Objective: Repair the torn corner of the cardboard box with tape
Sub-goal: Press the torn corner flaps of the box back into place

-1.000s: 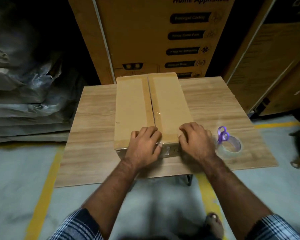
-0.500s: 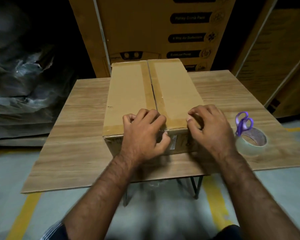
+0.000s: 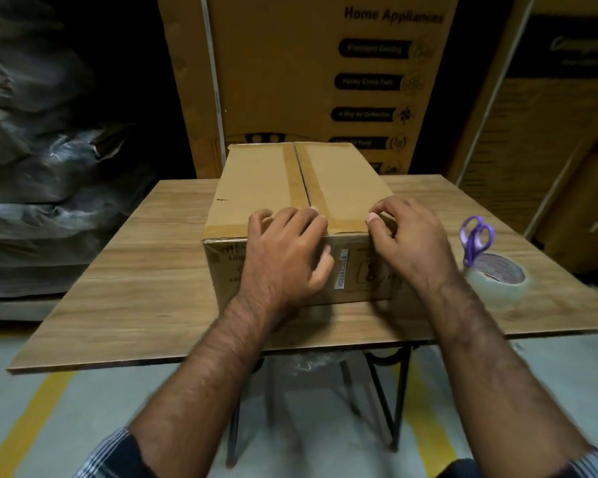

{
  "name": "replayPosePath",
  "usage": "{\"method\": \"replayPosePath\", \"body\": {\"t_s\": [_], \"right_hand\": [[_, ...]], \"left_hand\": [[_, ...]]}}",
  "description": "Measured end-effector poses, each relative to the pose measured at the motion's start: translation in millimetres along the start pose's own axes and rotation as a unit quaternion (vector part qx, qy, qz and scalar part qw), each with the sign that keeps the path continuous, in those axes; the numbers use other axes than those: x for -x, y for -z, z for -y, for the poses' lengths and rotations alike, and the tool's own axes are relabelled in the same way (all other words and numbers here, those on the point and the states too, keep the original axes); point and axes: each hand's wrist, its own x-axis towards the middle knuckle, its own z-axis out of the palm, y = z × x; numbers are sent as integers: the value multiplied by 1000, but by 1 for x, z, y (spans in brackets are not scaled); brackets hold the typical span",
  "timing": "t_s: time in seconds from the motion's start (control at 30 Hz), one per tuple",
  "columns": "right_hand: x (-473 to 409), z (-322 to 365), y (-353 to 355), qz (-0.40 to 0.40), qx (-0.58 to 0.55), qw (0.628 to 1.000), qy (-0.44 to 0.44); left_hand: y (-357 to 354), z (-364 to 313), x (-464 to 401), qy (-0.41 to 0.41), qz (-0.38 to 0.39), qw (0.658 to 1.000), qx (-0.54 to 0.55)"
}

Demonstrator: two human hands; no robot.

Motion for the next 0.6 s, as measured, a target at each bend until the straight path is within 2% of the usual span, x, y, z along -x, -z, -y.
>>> {"method": "replayPosePath", "body": {"t_s": [0.13,0.3,0.43,0.6], "right_hand": [[23,17,5,5,14,1000,4],[58,57,11,30,27,998,50],[72,85,12,83,50,988,117],[61,80,24,173,1,964,202]], "left_hand": [[6,-11,26,2,7,1000,11],[19,-10,47,-16,13,999,41],[21,10,63,19,-14,996,82],[28,48,71,9,-33,988,151]]}}
